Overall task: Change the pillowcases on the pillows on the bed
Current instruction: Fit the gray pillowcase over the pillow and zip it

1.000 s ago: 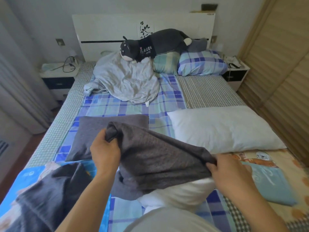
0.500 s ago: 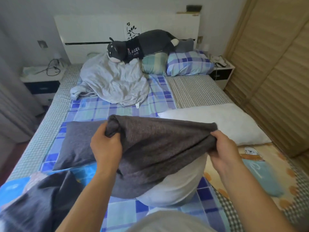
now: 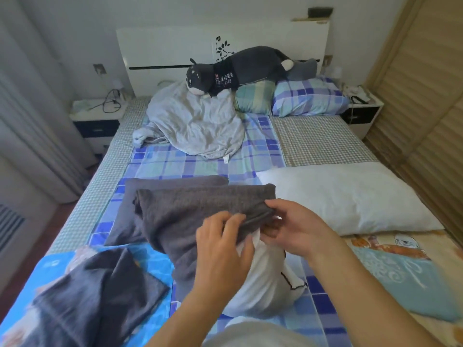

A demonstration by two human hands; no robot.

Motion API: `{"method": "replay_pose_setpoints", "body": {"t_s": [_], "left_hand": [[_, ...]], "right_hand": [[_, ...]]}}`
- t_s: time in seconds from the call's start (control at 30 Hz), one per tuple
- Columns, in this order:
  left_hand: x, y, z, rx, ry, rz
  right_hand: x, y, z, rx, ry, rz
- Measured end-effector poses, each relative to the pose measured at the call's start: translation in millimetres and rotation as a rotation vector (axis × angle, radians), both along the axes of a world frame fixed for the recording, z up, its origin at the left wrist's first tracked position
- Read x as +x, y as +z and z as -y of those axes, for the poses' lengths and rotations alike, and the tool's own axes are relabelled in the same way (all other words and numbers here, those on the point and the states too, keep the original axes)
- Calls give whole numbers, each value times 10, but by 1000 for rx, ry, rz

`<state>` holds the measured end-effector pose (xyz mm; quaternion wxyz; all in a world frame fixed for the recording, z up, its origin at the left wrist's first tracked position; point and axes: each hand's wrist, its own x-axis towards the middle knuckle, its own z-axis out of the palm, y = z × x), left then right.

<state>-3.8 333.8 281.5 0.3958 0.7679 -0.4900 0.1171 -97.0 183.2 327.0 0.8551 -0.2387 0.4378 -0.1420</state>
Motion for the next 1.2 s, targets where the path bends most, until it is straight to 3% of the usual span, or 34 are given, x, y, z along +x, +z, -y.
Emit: {"method": "replay_pose_setpoints", "body": {"t_s": [0.07,0.17,0.37,0.57,0.77,0.93,1.1,1.2], "left_hand": [[37,-209,109,188,36,58],[178,-292,153,246,111,44],[155,-248,156,146,41,12],[96,-23,205,-1,-112,-208],[-135,-236,107,158,-174,145],[-39,-437,174,366,-153,312],[-97,-507,162,430,-212,216],[-39,-488,67,377,-177,148]], "right_hand": [[98,-17,-74,-239,-1,-163],[138,-40,-122,-559,-18,-344],[1,-42,17,-324,13,-124],[41,-74,35,-33,158,72],[152,-226,108,94,15,233],[-75,-276,331,-29,103,18],[-224,-470,428,-105,52,-186],[-259,-504,363,-102,7,-144]]}}
